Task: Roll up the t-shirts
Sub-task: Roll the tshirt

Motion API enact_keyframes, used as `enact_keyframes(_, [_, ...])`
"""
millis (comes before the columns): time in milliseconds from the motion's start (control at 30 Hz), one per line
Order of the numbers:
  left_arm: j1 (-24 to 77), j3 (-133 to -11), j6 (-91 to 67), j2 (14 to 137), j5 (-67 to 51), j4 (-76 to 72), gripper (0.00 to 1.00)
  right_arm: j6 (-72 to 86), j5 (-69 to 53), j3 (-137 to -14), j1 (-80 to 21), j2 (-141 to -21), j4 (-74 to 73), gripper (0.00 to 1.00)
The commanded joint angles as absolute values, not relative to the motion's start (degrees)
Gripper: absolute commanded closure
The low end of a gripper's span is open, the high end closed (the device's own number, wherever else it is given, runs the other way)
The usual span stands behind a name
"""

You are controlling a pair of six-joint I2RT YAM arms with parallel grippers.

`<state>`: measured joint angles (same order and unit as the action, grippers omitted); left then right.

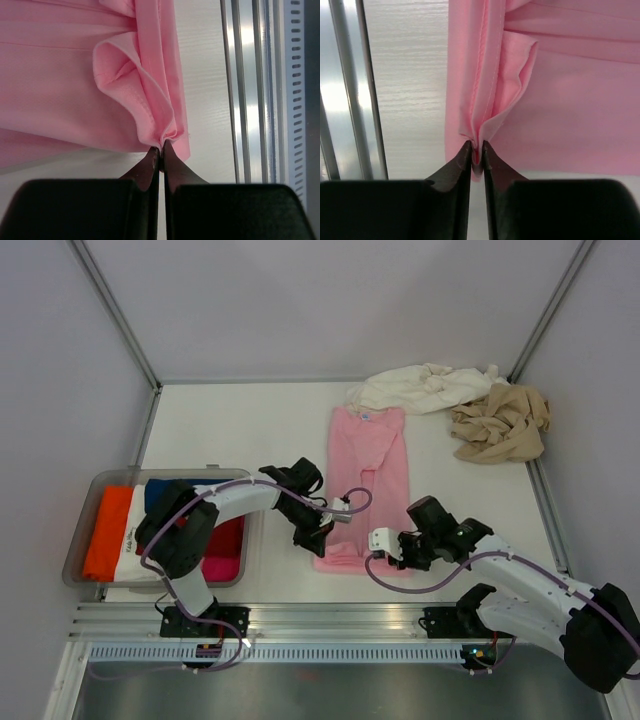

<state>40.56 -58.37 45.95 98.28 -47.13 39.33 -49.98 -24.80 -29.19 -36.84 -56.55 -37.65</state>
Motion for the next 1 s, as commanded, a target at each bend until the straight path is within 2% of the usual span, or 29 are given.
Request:
enact_keyframes(0, [39.6, -62.3, 44.7, 101.2, -49.0, 40.1, 0.98, -46.6, -23.9, -30.4, -36.1, -57.3, -33.6, 0.77])
enact_keyframes(33, [39.4, -62.8, 44.6, 101.7, -48.8, 40.3, 0.98, -46.2, -23.5, -30.5, -35.9, -57.4, -33.0, 0.68])
enact_keyframes(100, [39.3, -64.0, 44.2, 102.6, -48.8, 40.3, 0.98, -42.8, -20.9, -30.8, -35.3, -57.2, -31.3, 0.65])
enact_keyframes(167, [39.3, -64.5, 43.6, 102.6, -49.1, 40.3, 0.98, -40.1, -19.9, -32.0, -34.0, -57.3, -30.6, 0.57])
enact_keyframes(367, [38.3, -64.1, 40.8, 102.4, -49.3, 40.7, 0.96, -29.4, -21.0, -38.0, -28.1, -57.6, -28.3, 0.57])
enact_keyframes(467, [37.3, -64.0, 39.8, 102.7, -49.6, 40.8, 0.95, -19.9, -22.4, -41.5, -24.1, -57.9, -25.3, 0.67])
enact_keyframes(533, [36.8, -64.4, 39.6, 103.3, -49.2, 41.0, 0.94, -12.4, -26.9, -44.0, -22.6, -58.3, -24.3, 0.79])
enact_keyframes(700, [36.4, -65.1, 39.3, 103.9, -49.6, 42.8, 0.86, 9.6, -28.7, -40.9, -22.0, -56.3, -16.4, 0.98])
enact_keyframes(833, [36.1, -65.5, 38.4, 104.3, -50.0, 43.3, 0.71, 18.7, -24.3, -32.5, -23.5, -50.8, -14.8, 1.00])
enact_keyframes(967, [34.5, -66.8, 35.8, 105.1, -49.9, 43.4, 0.65, 19.7, -19.4, -31.0, -27.5, -50.6, -17.8, 1.00])
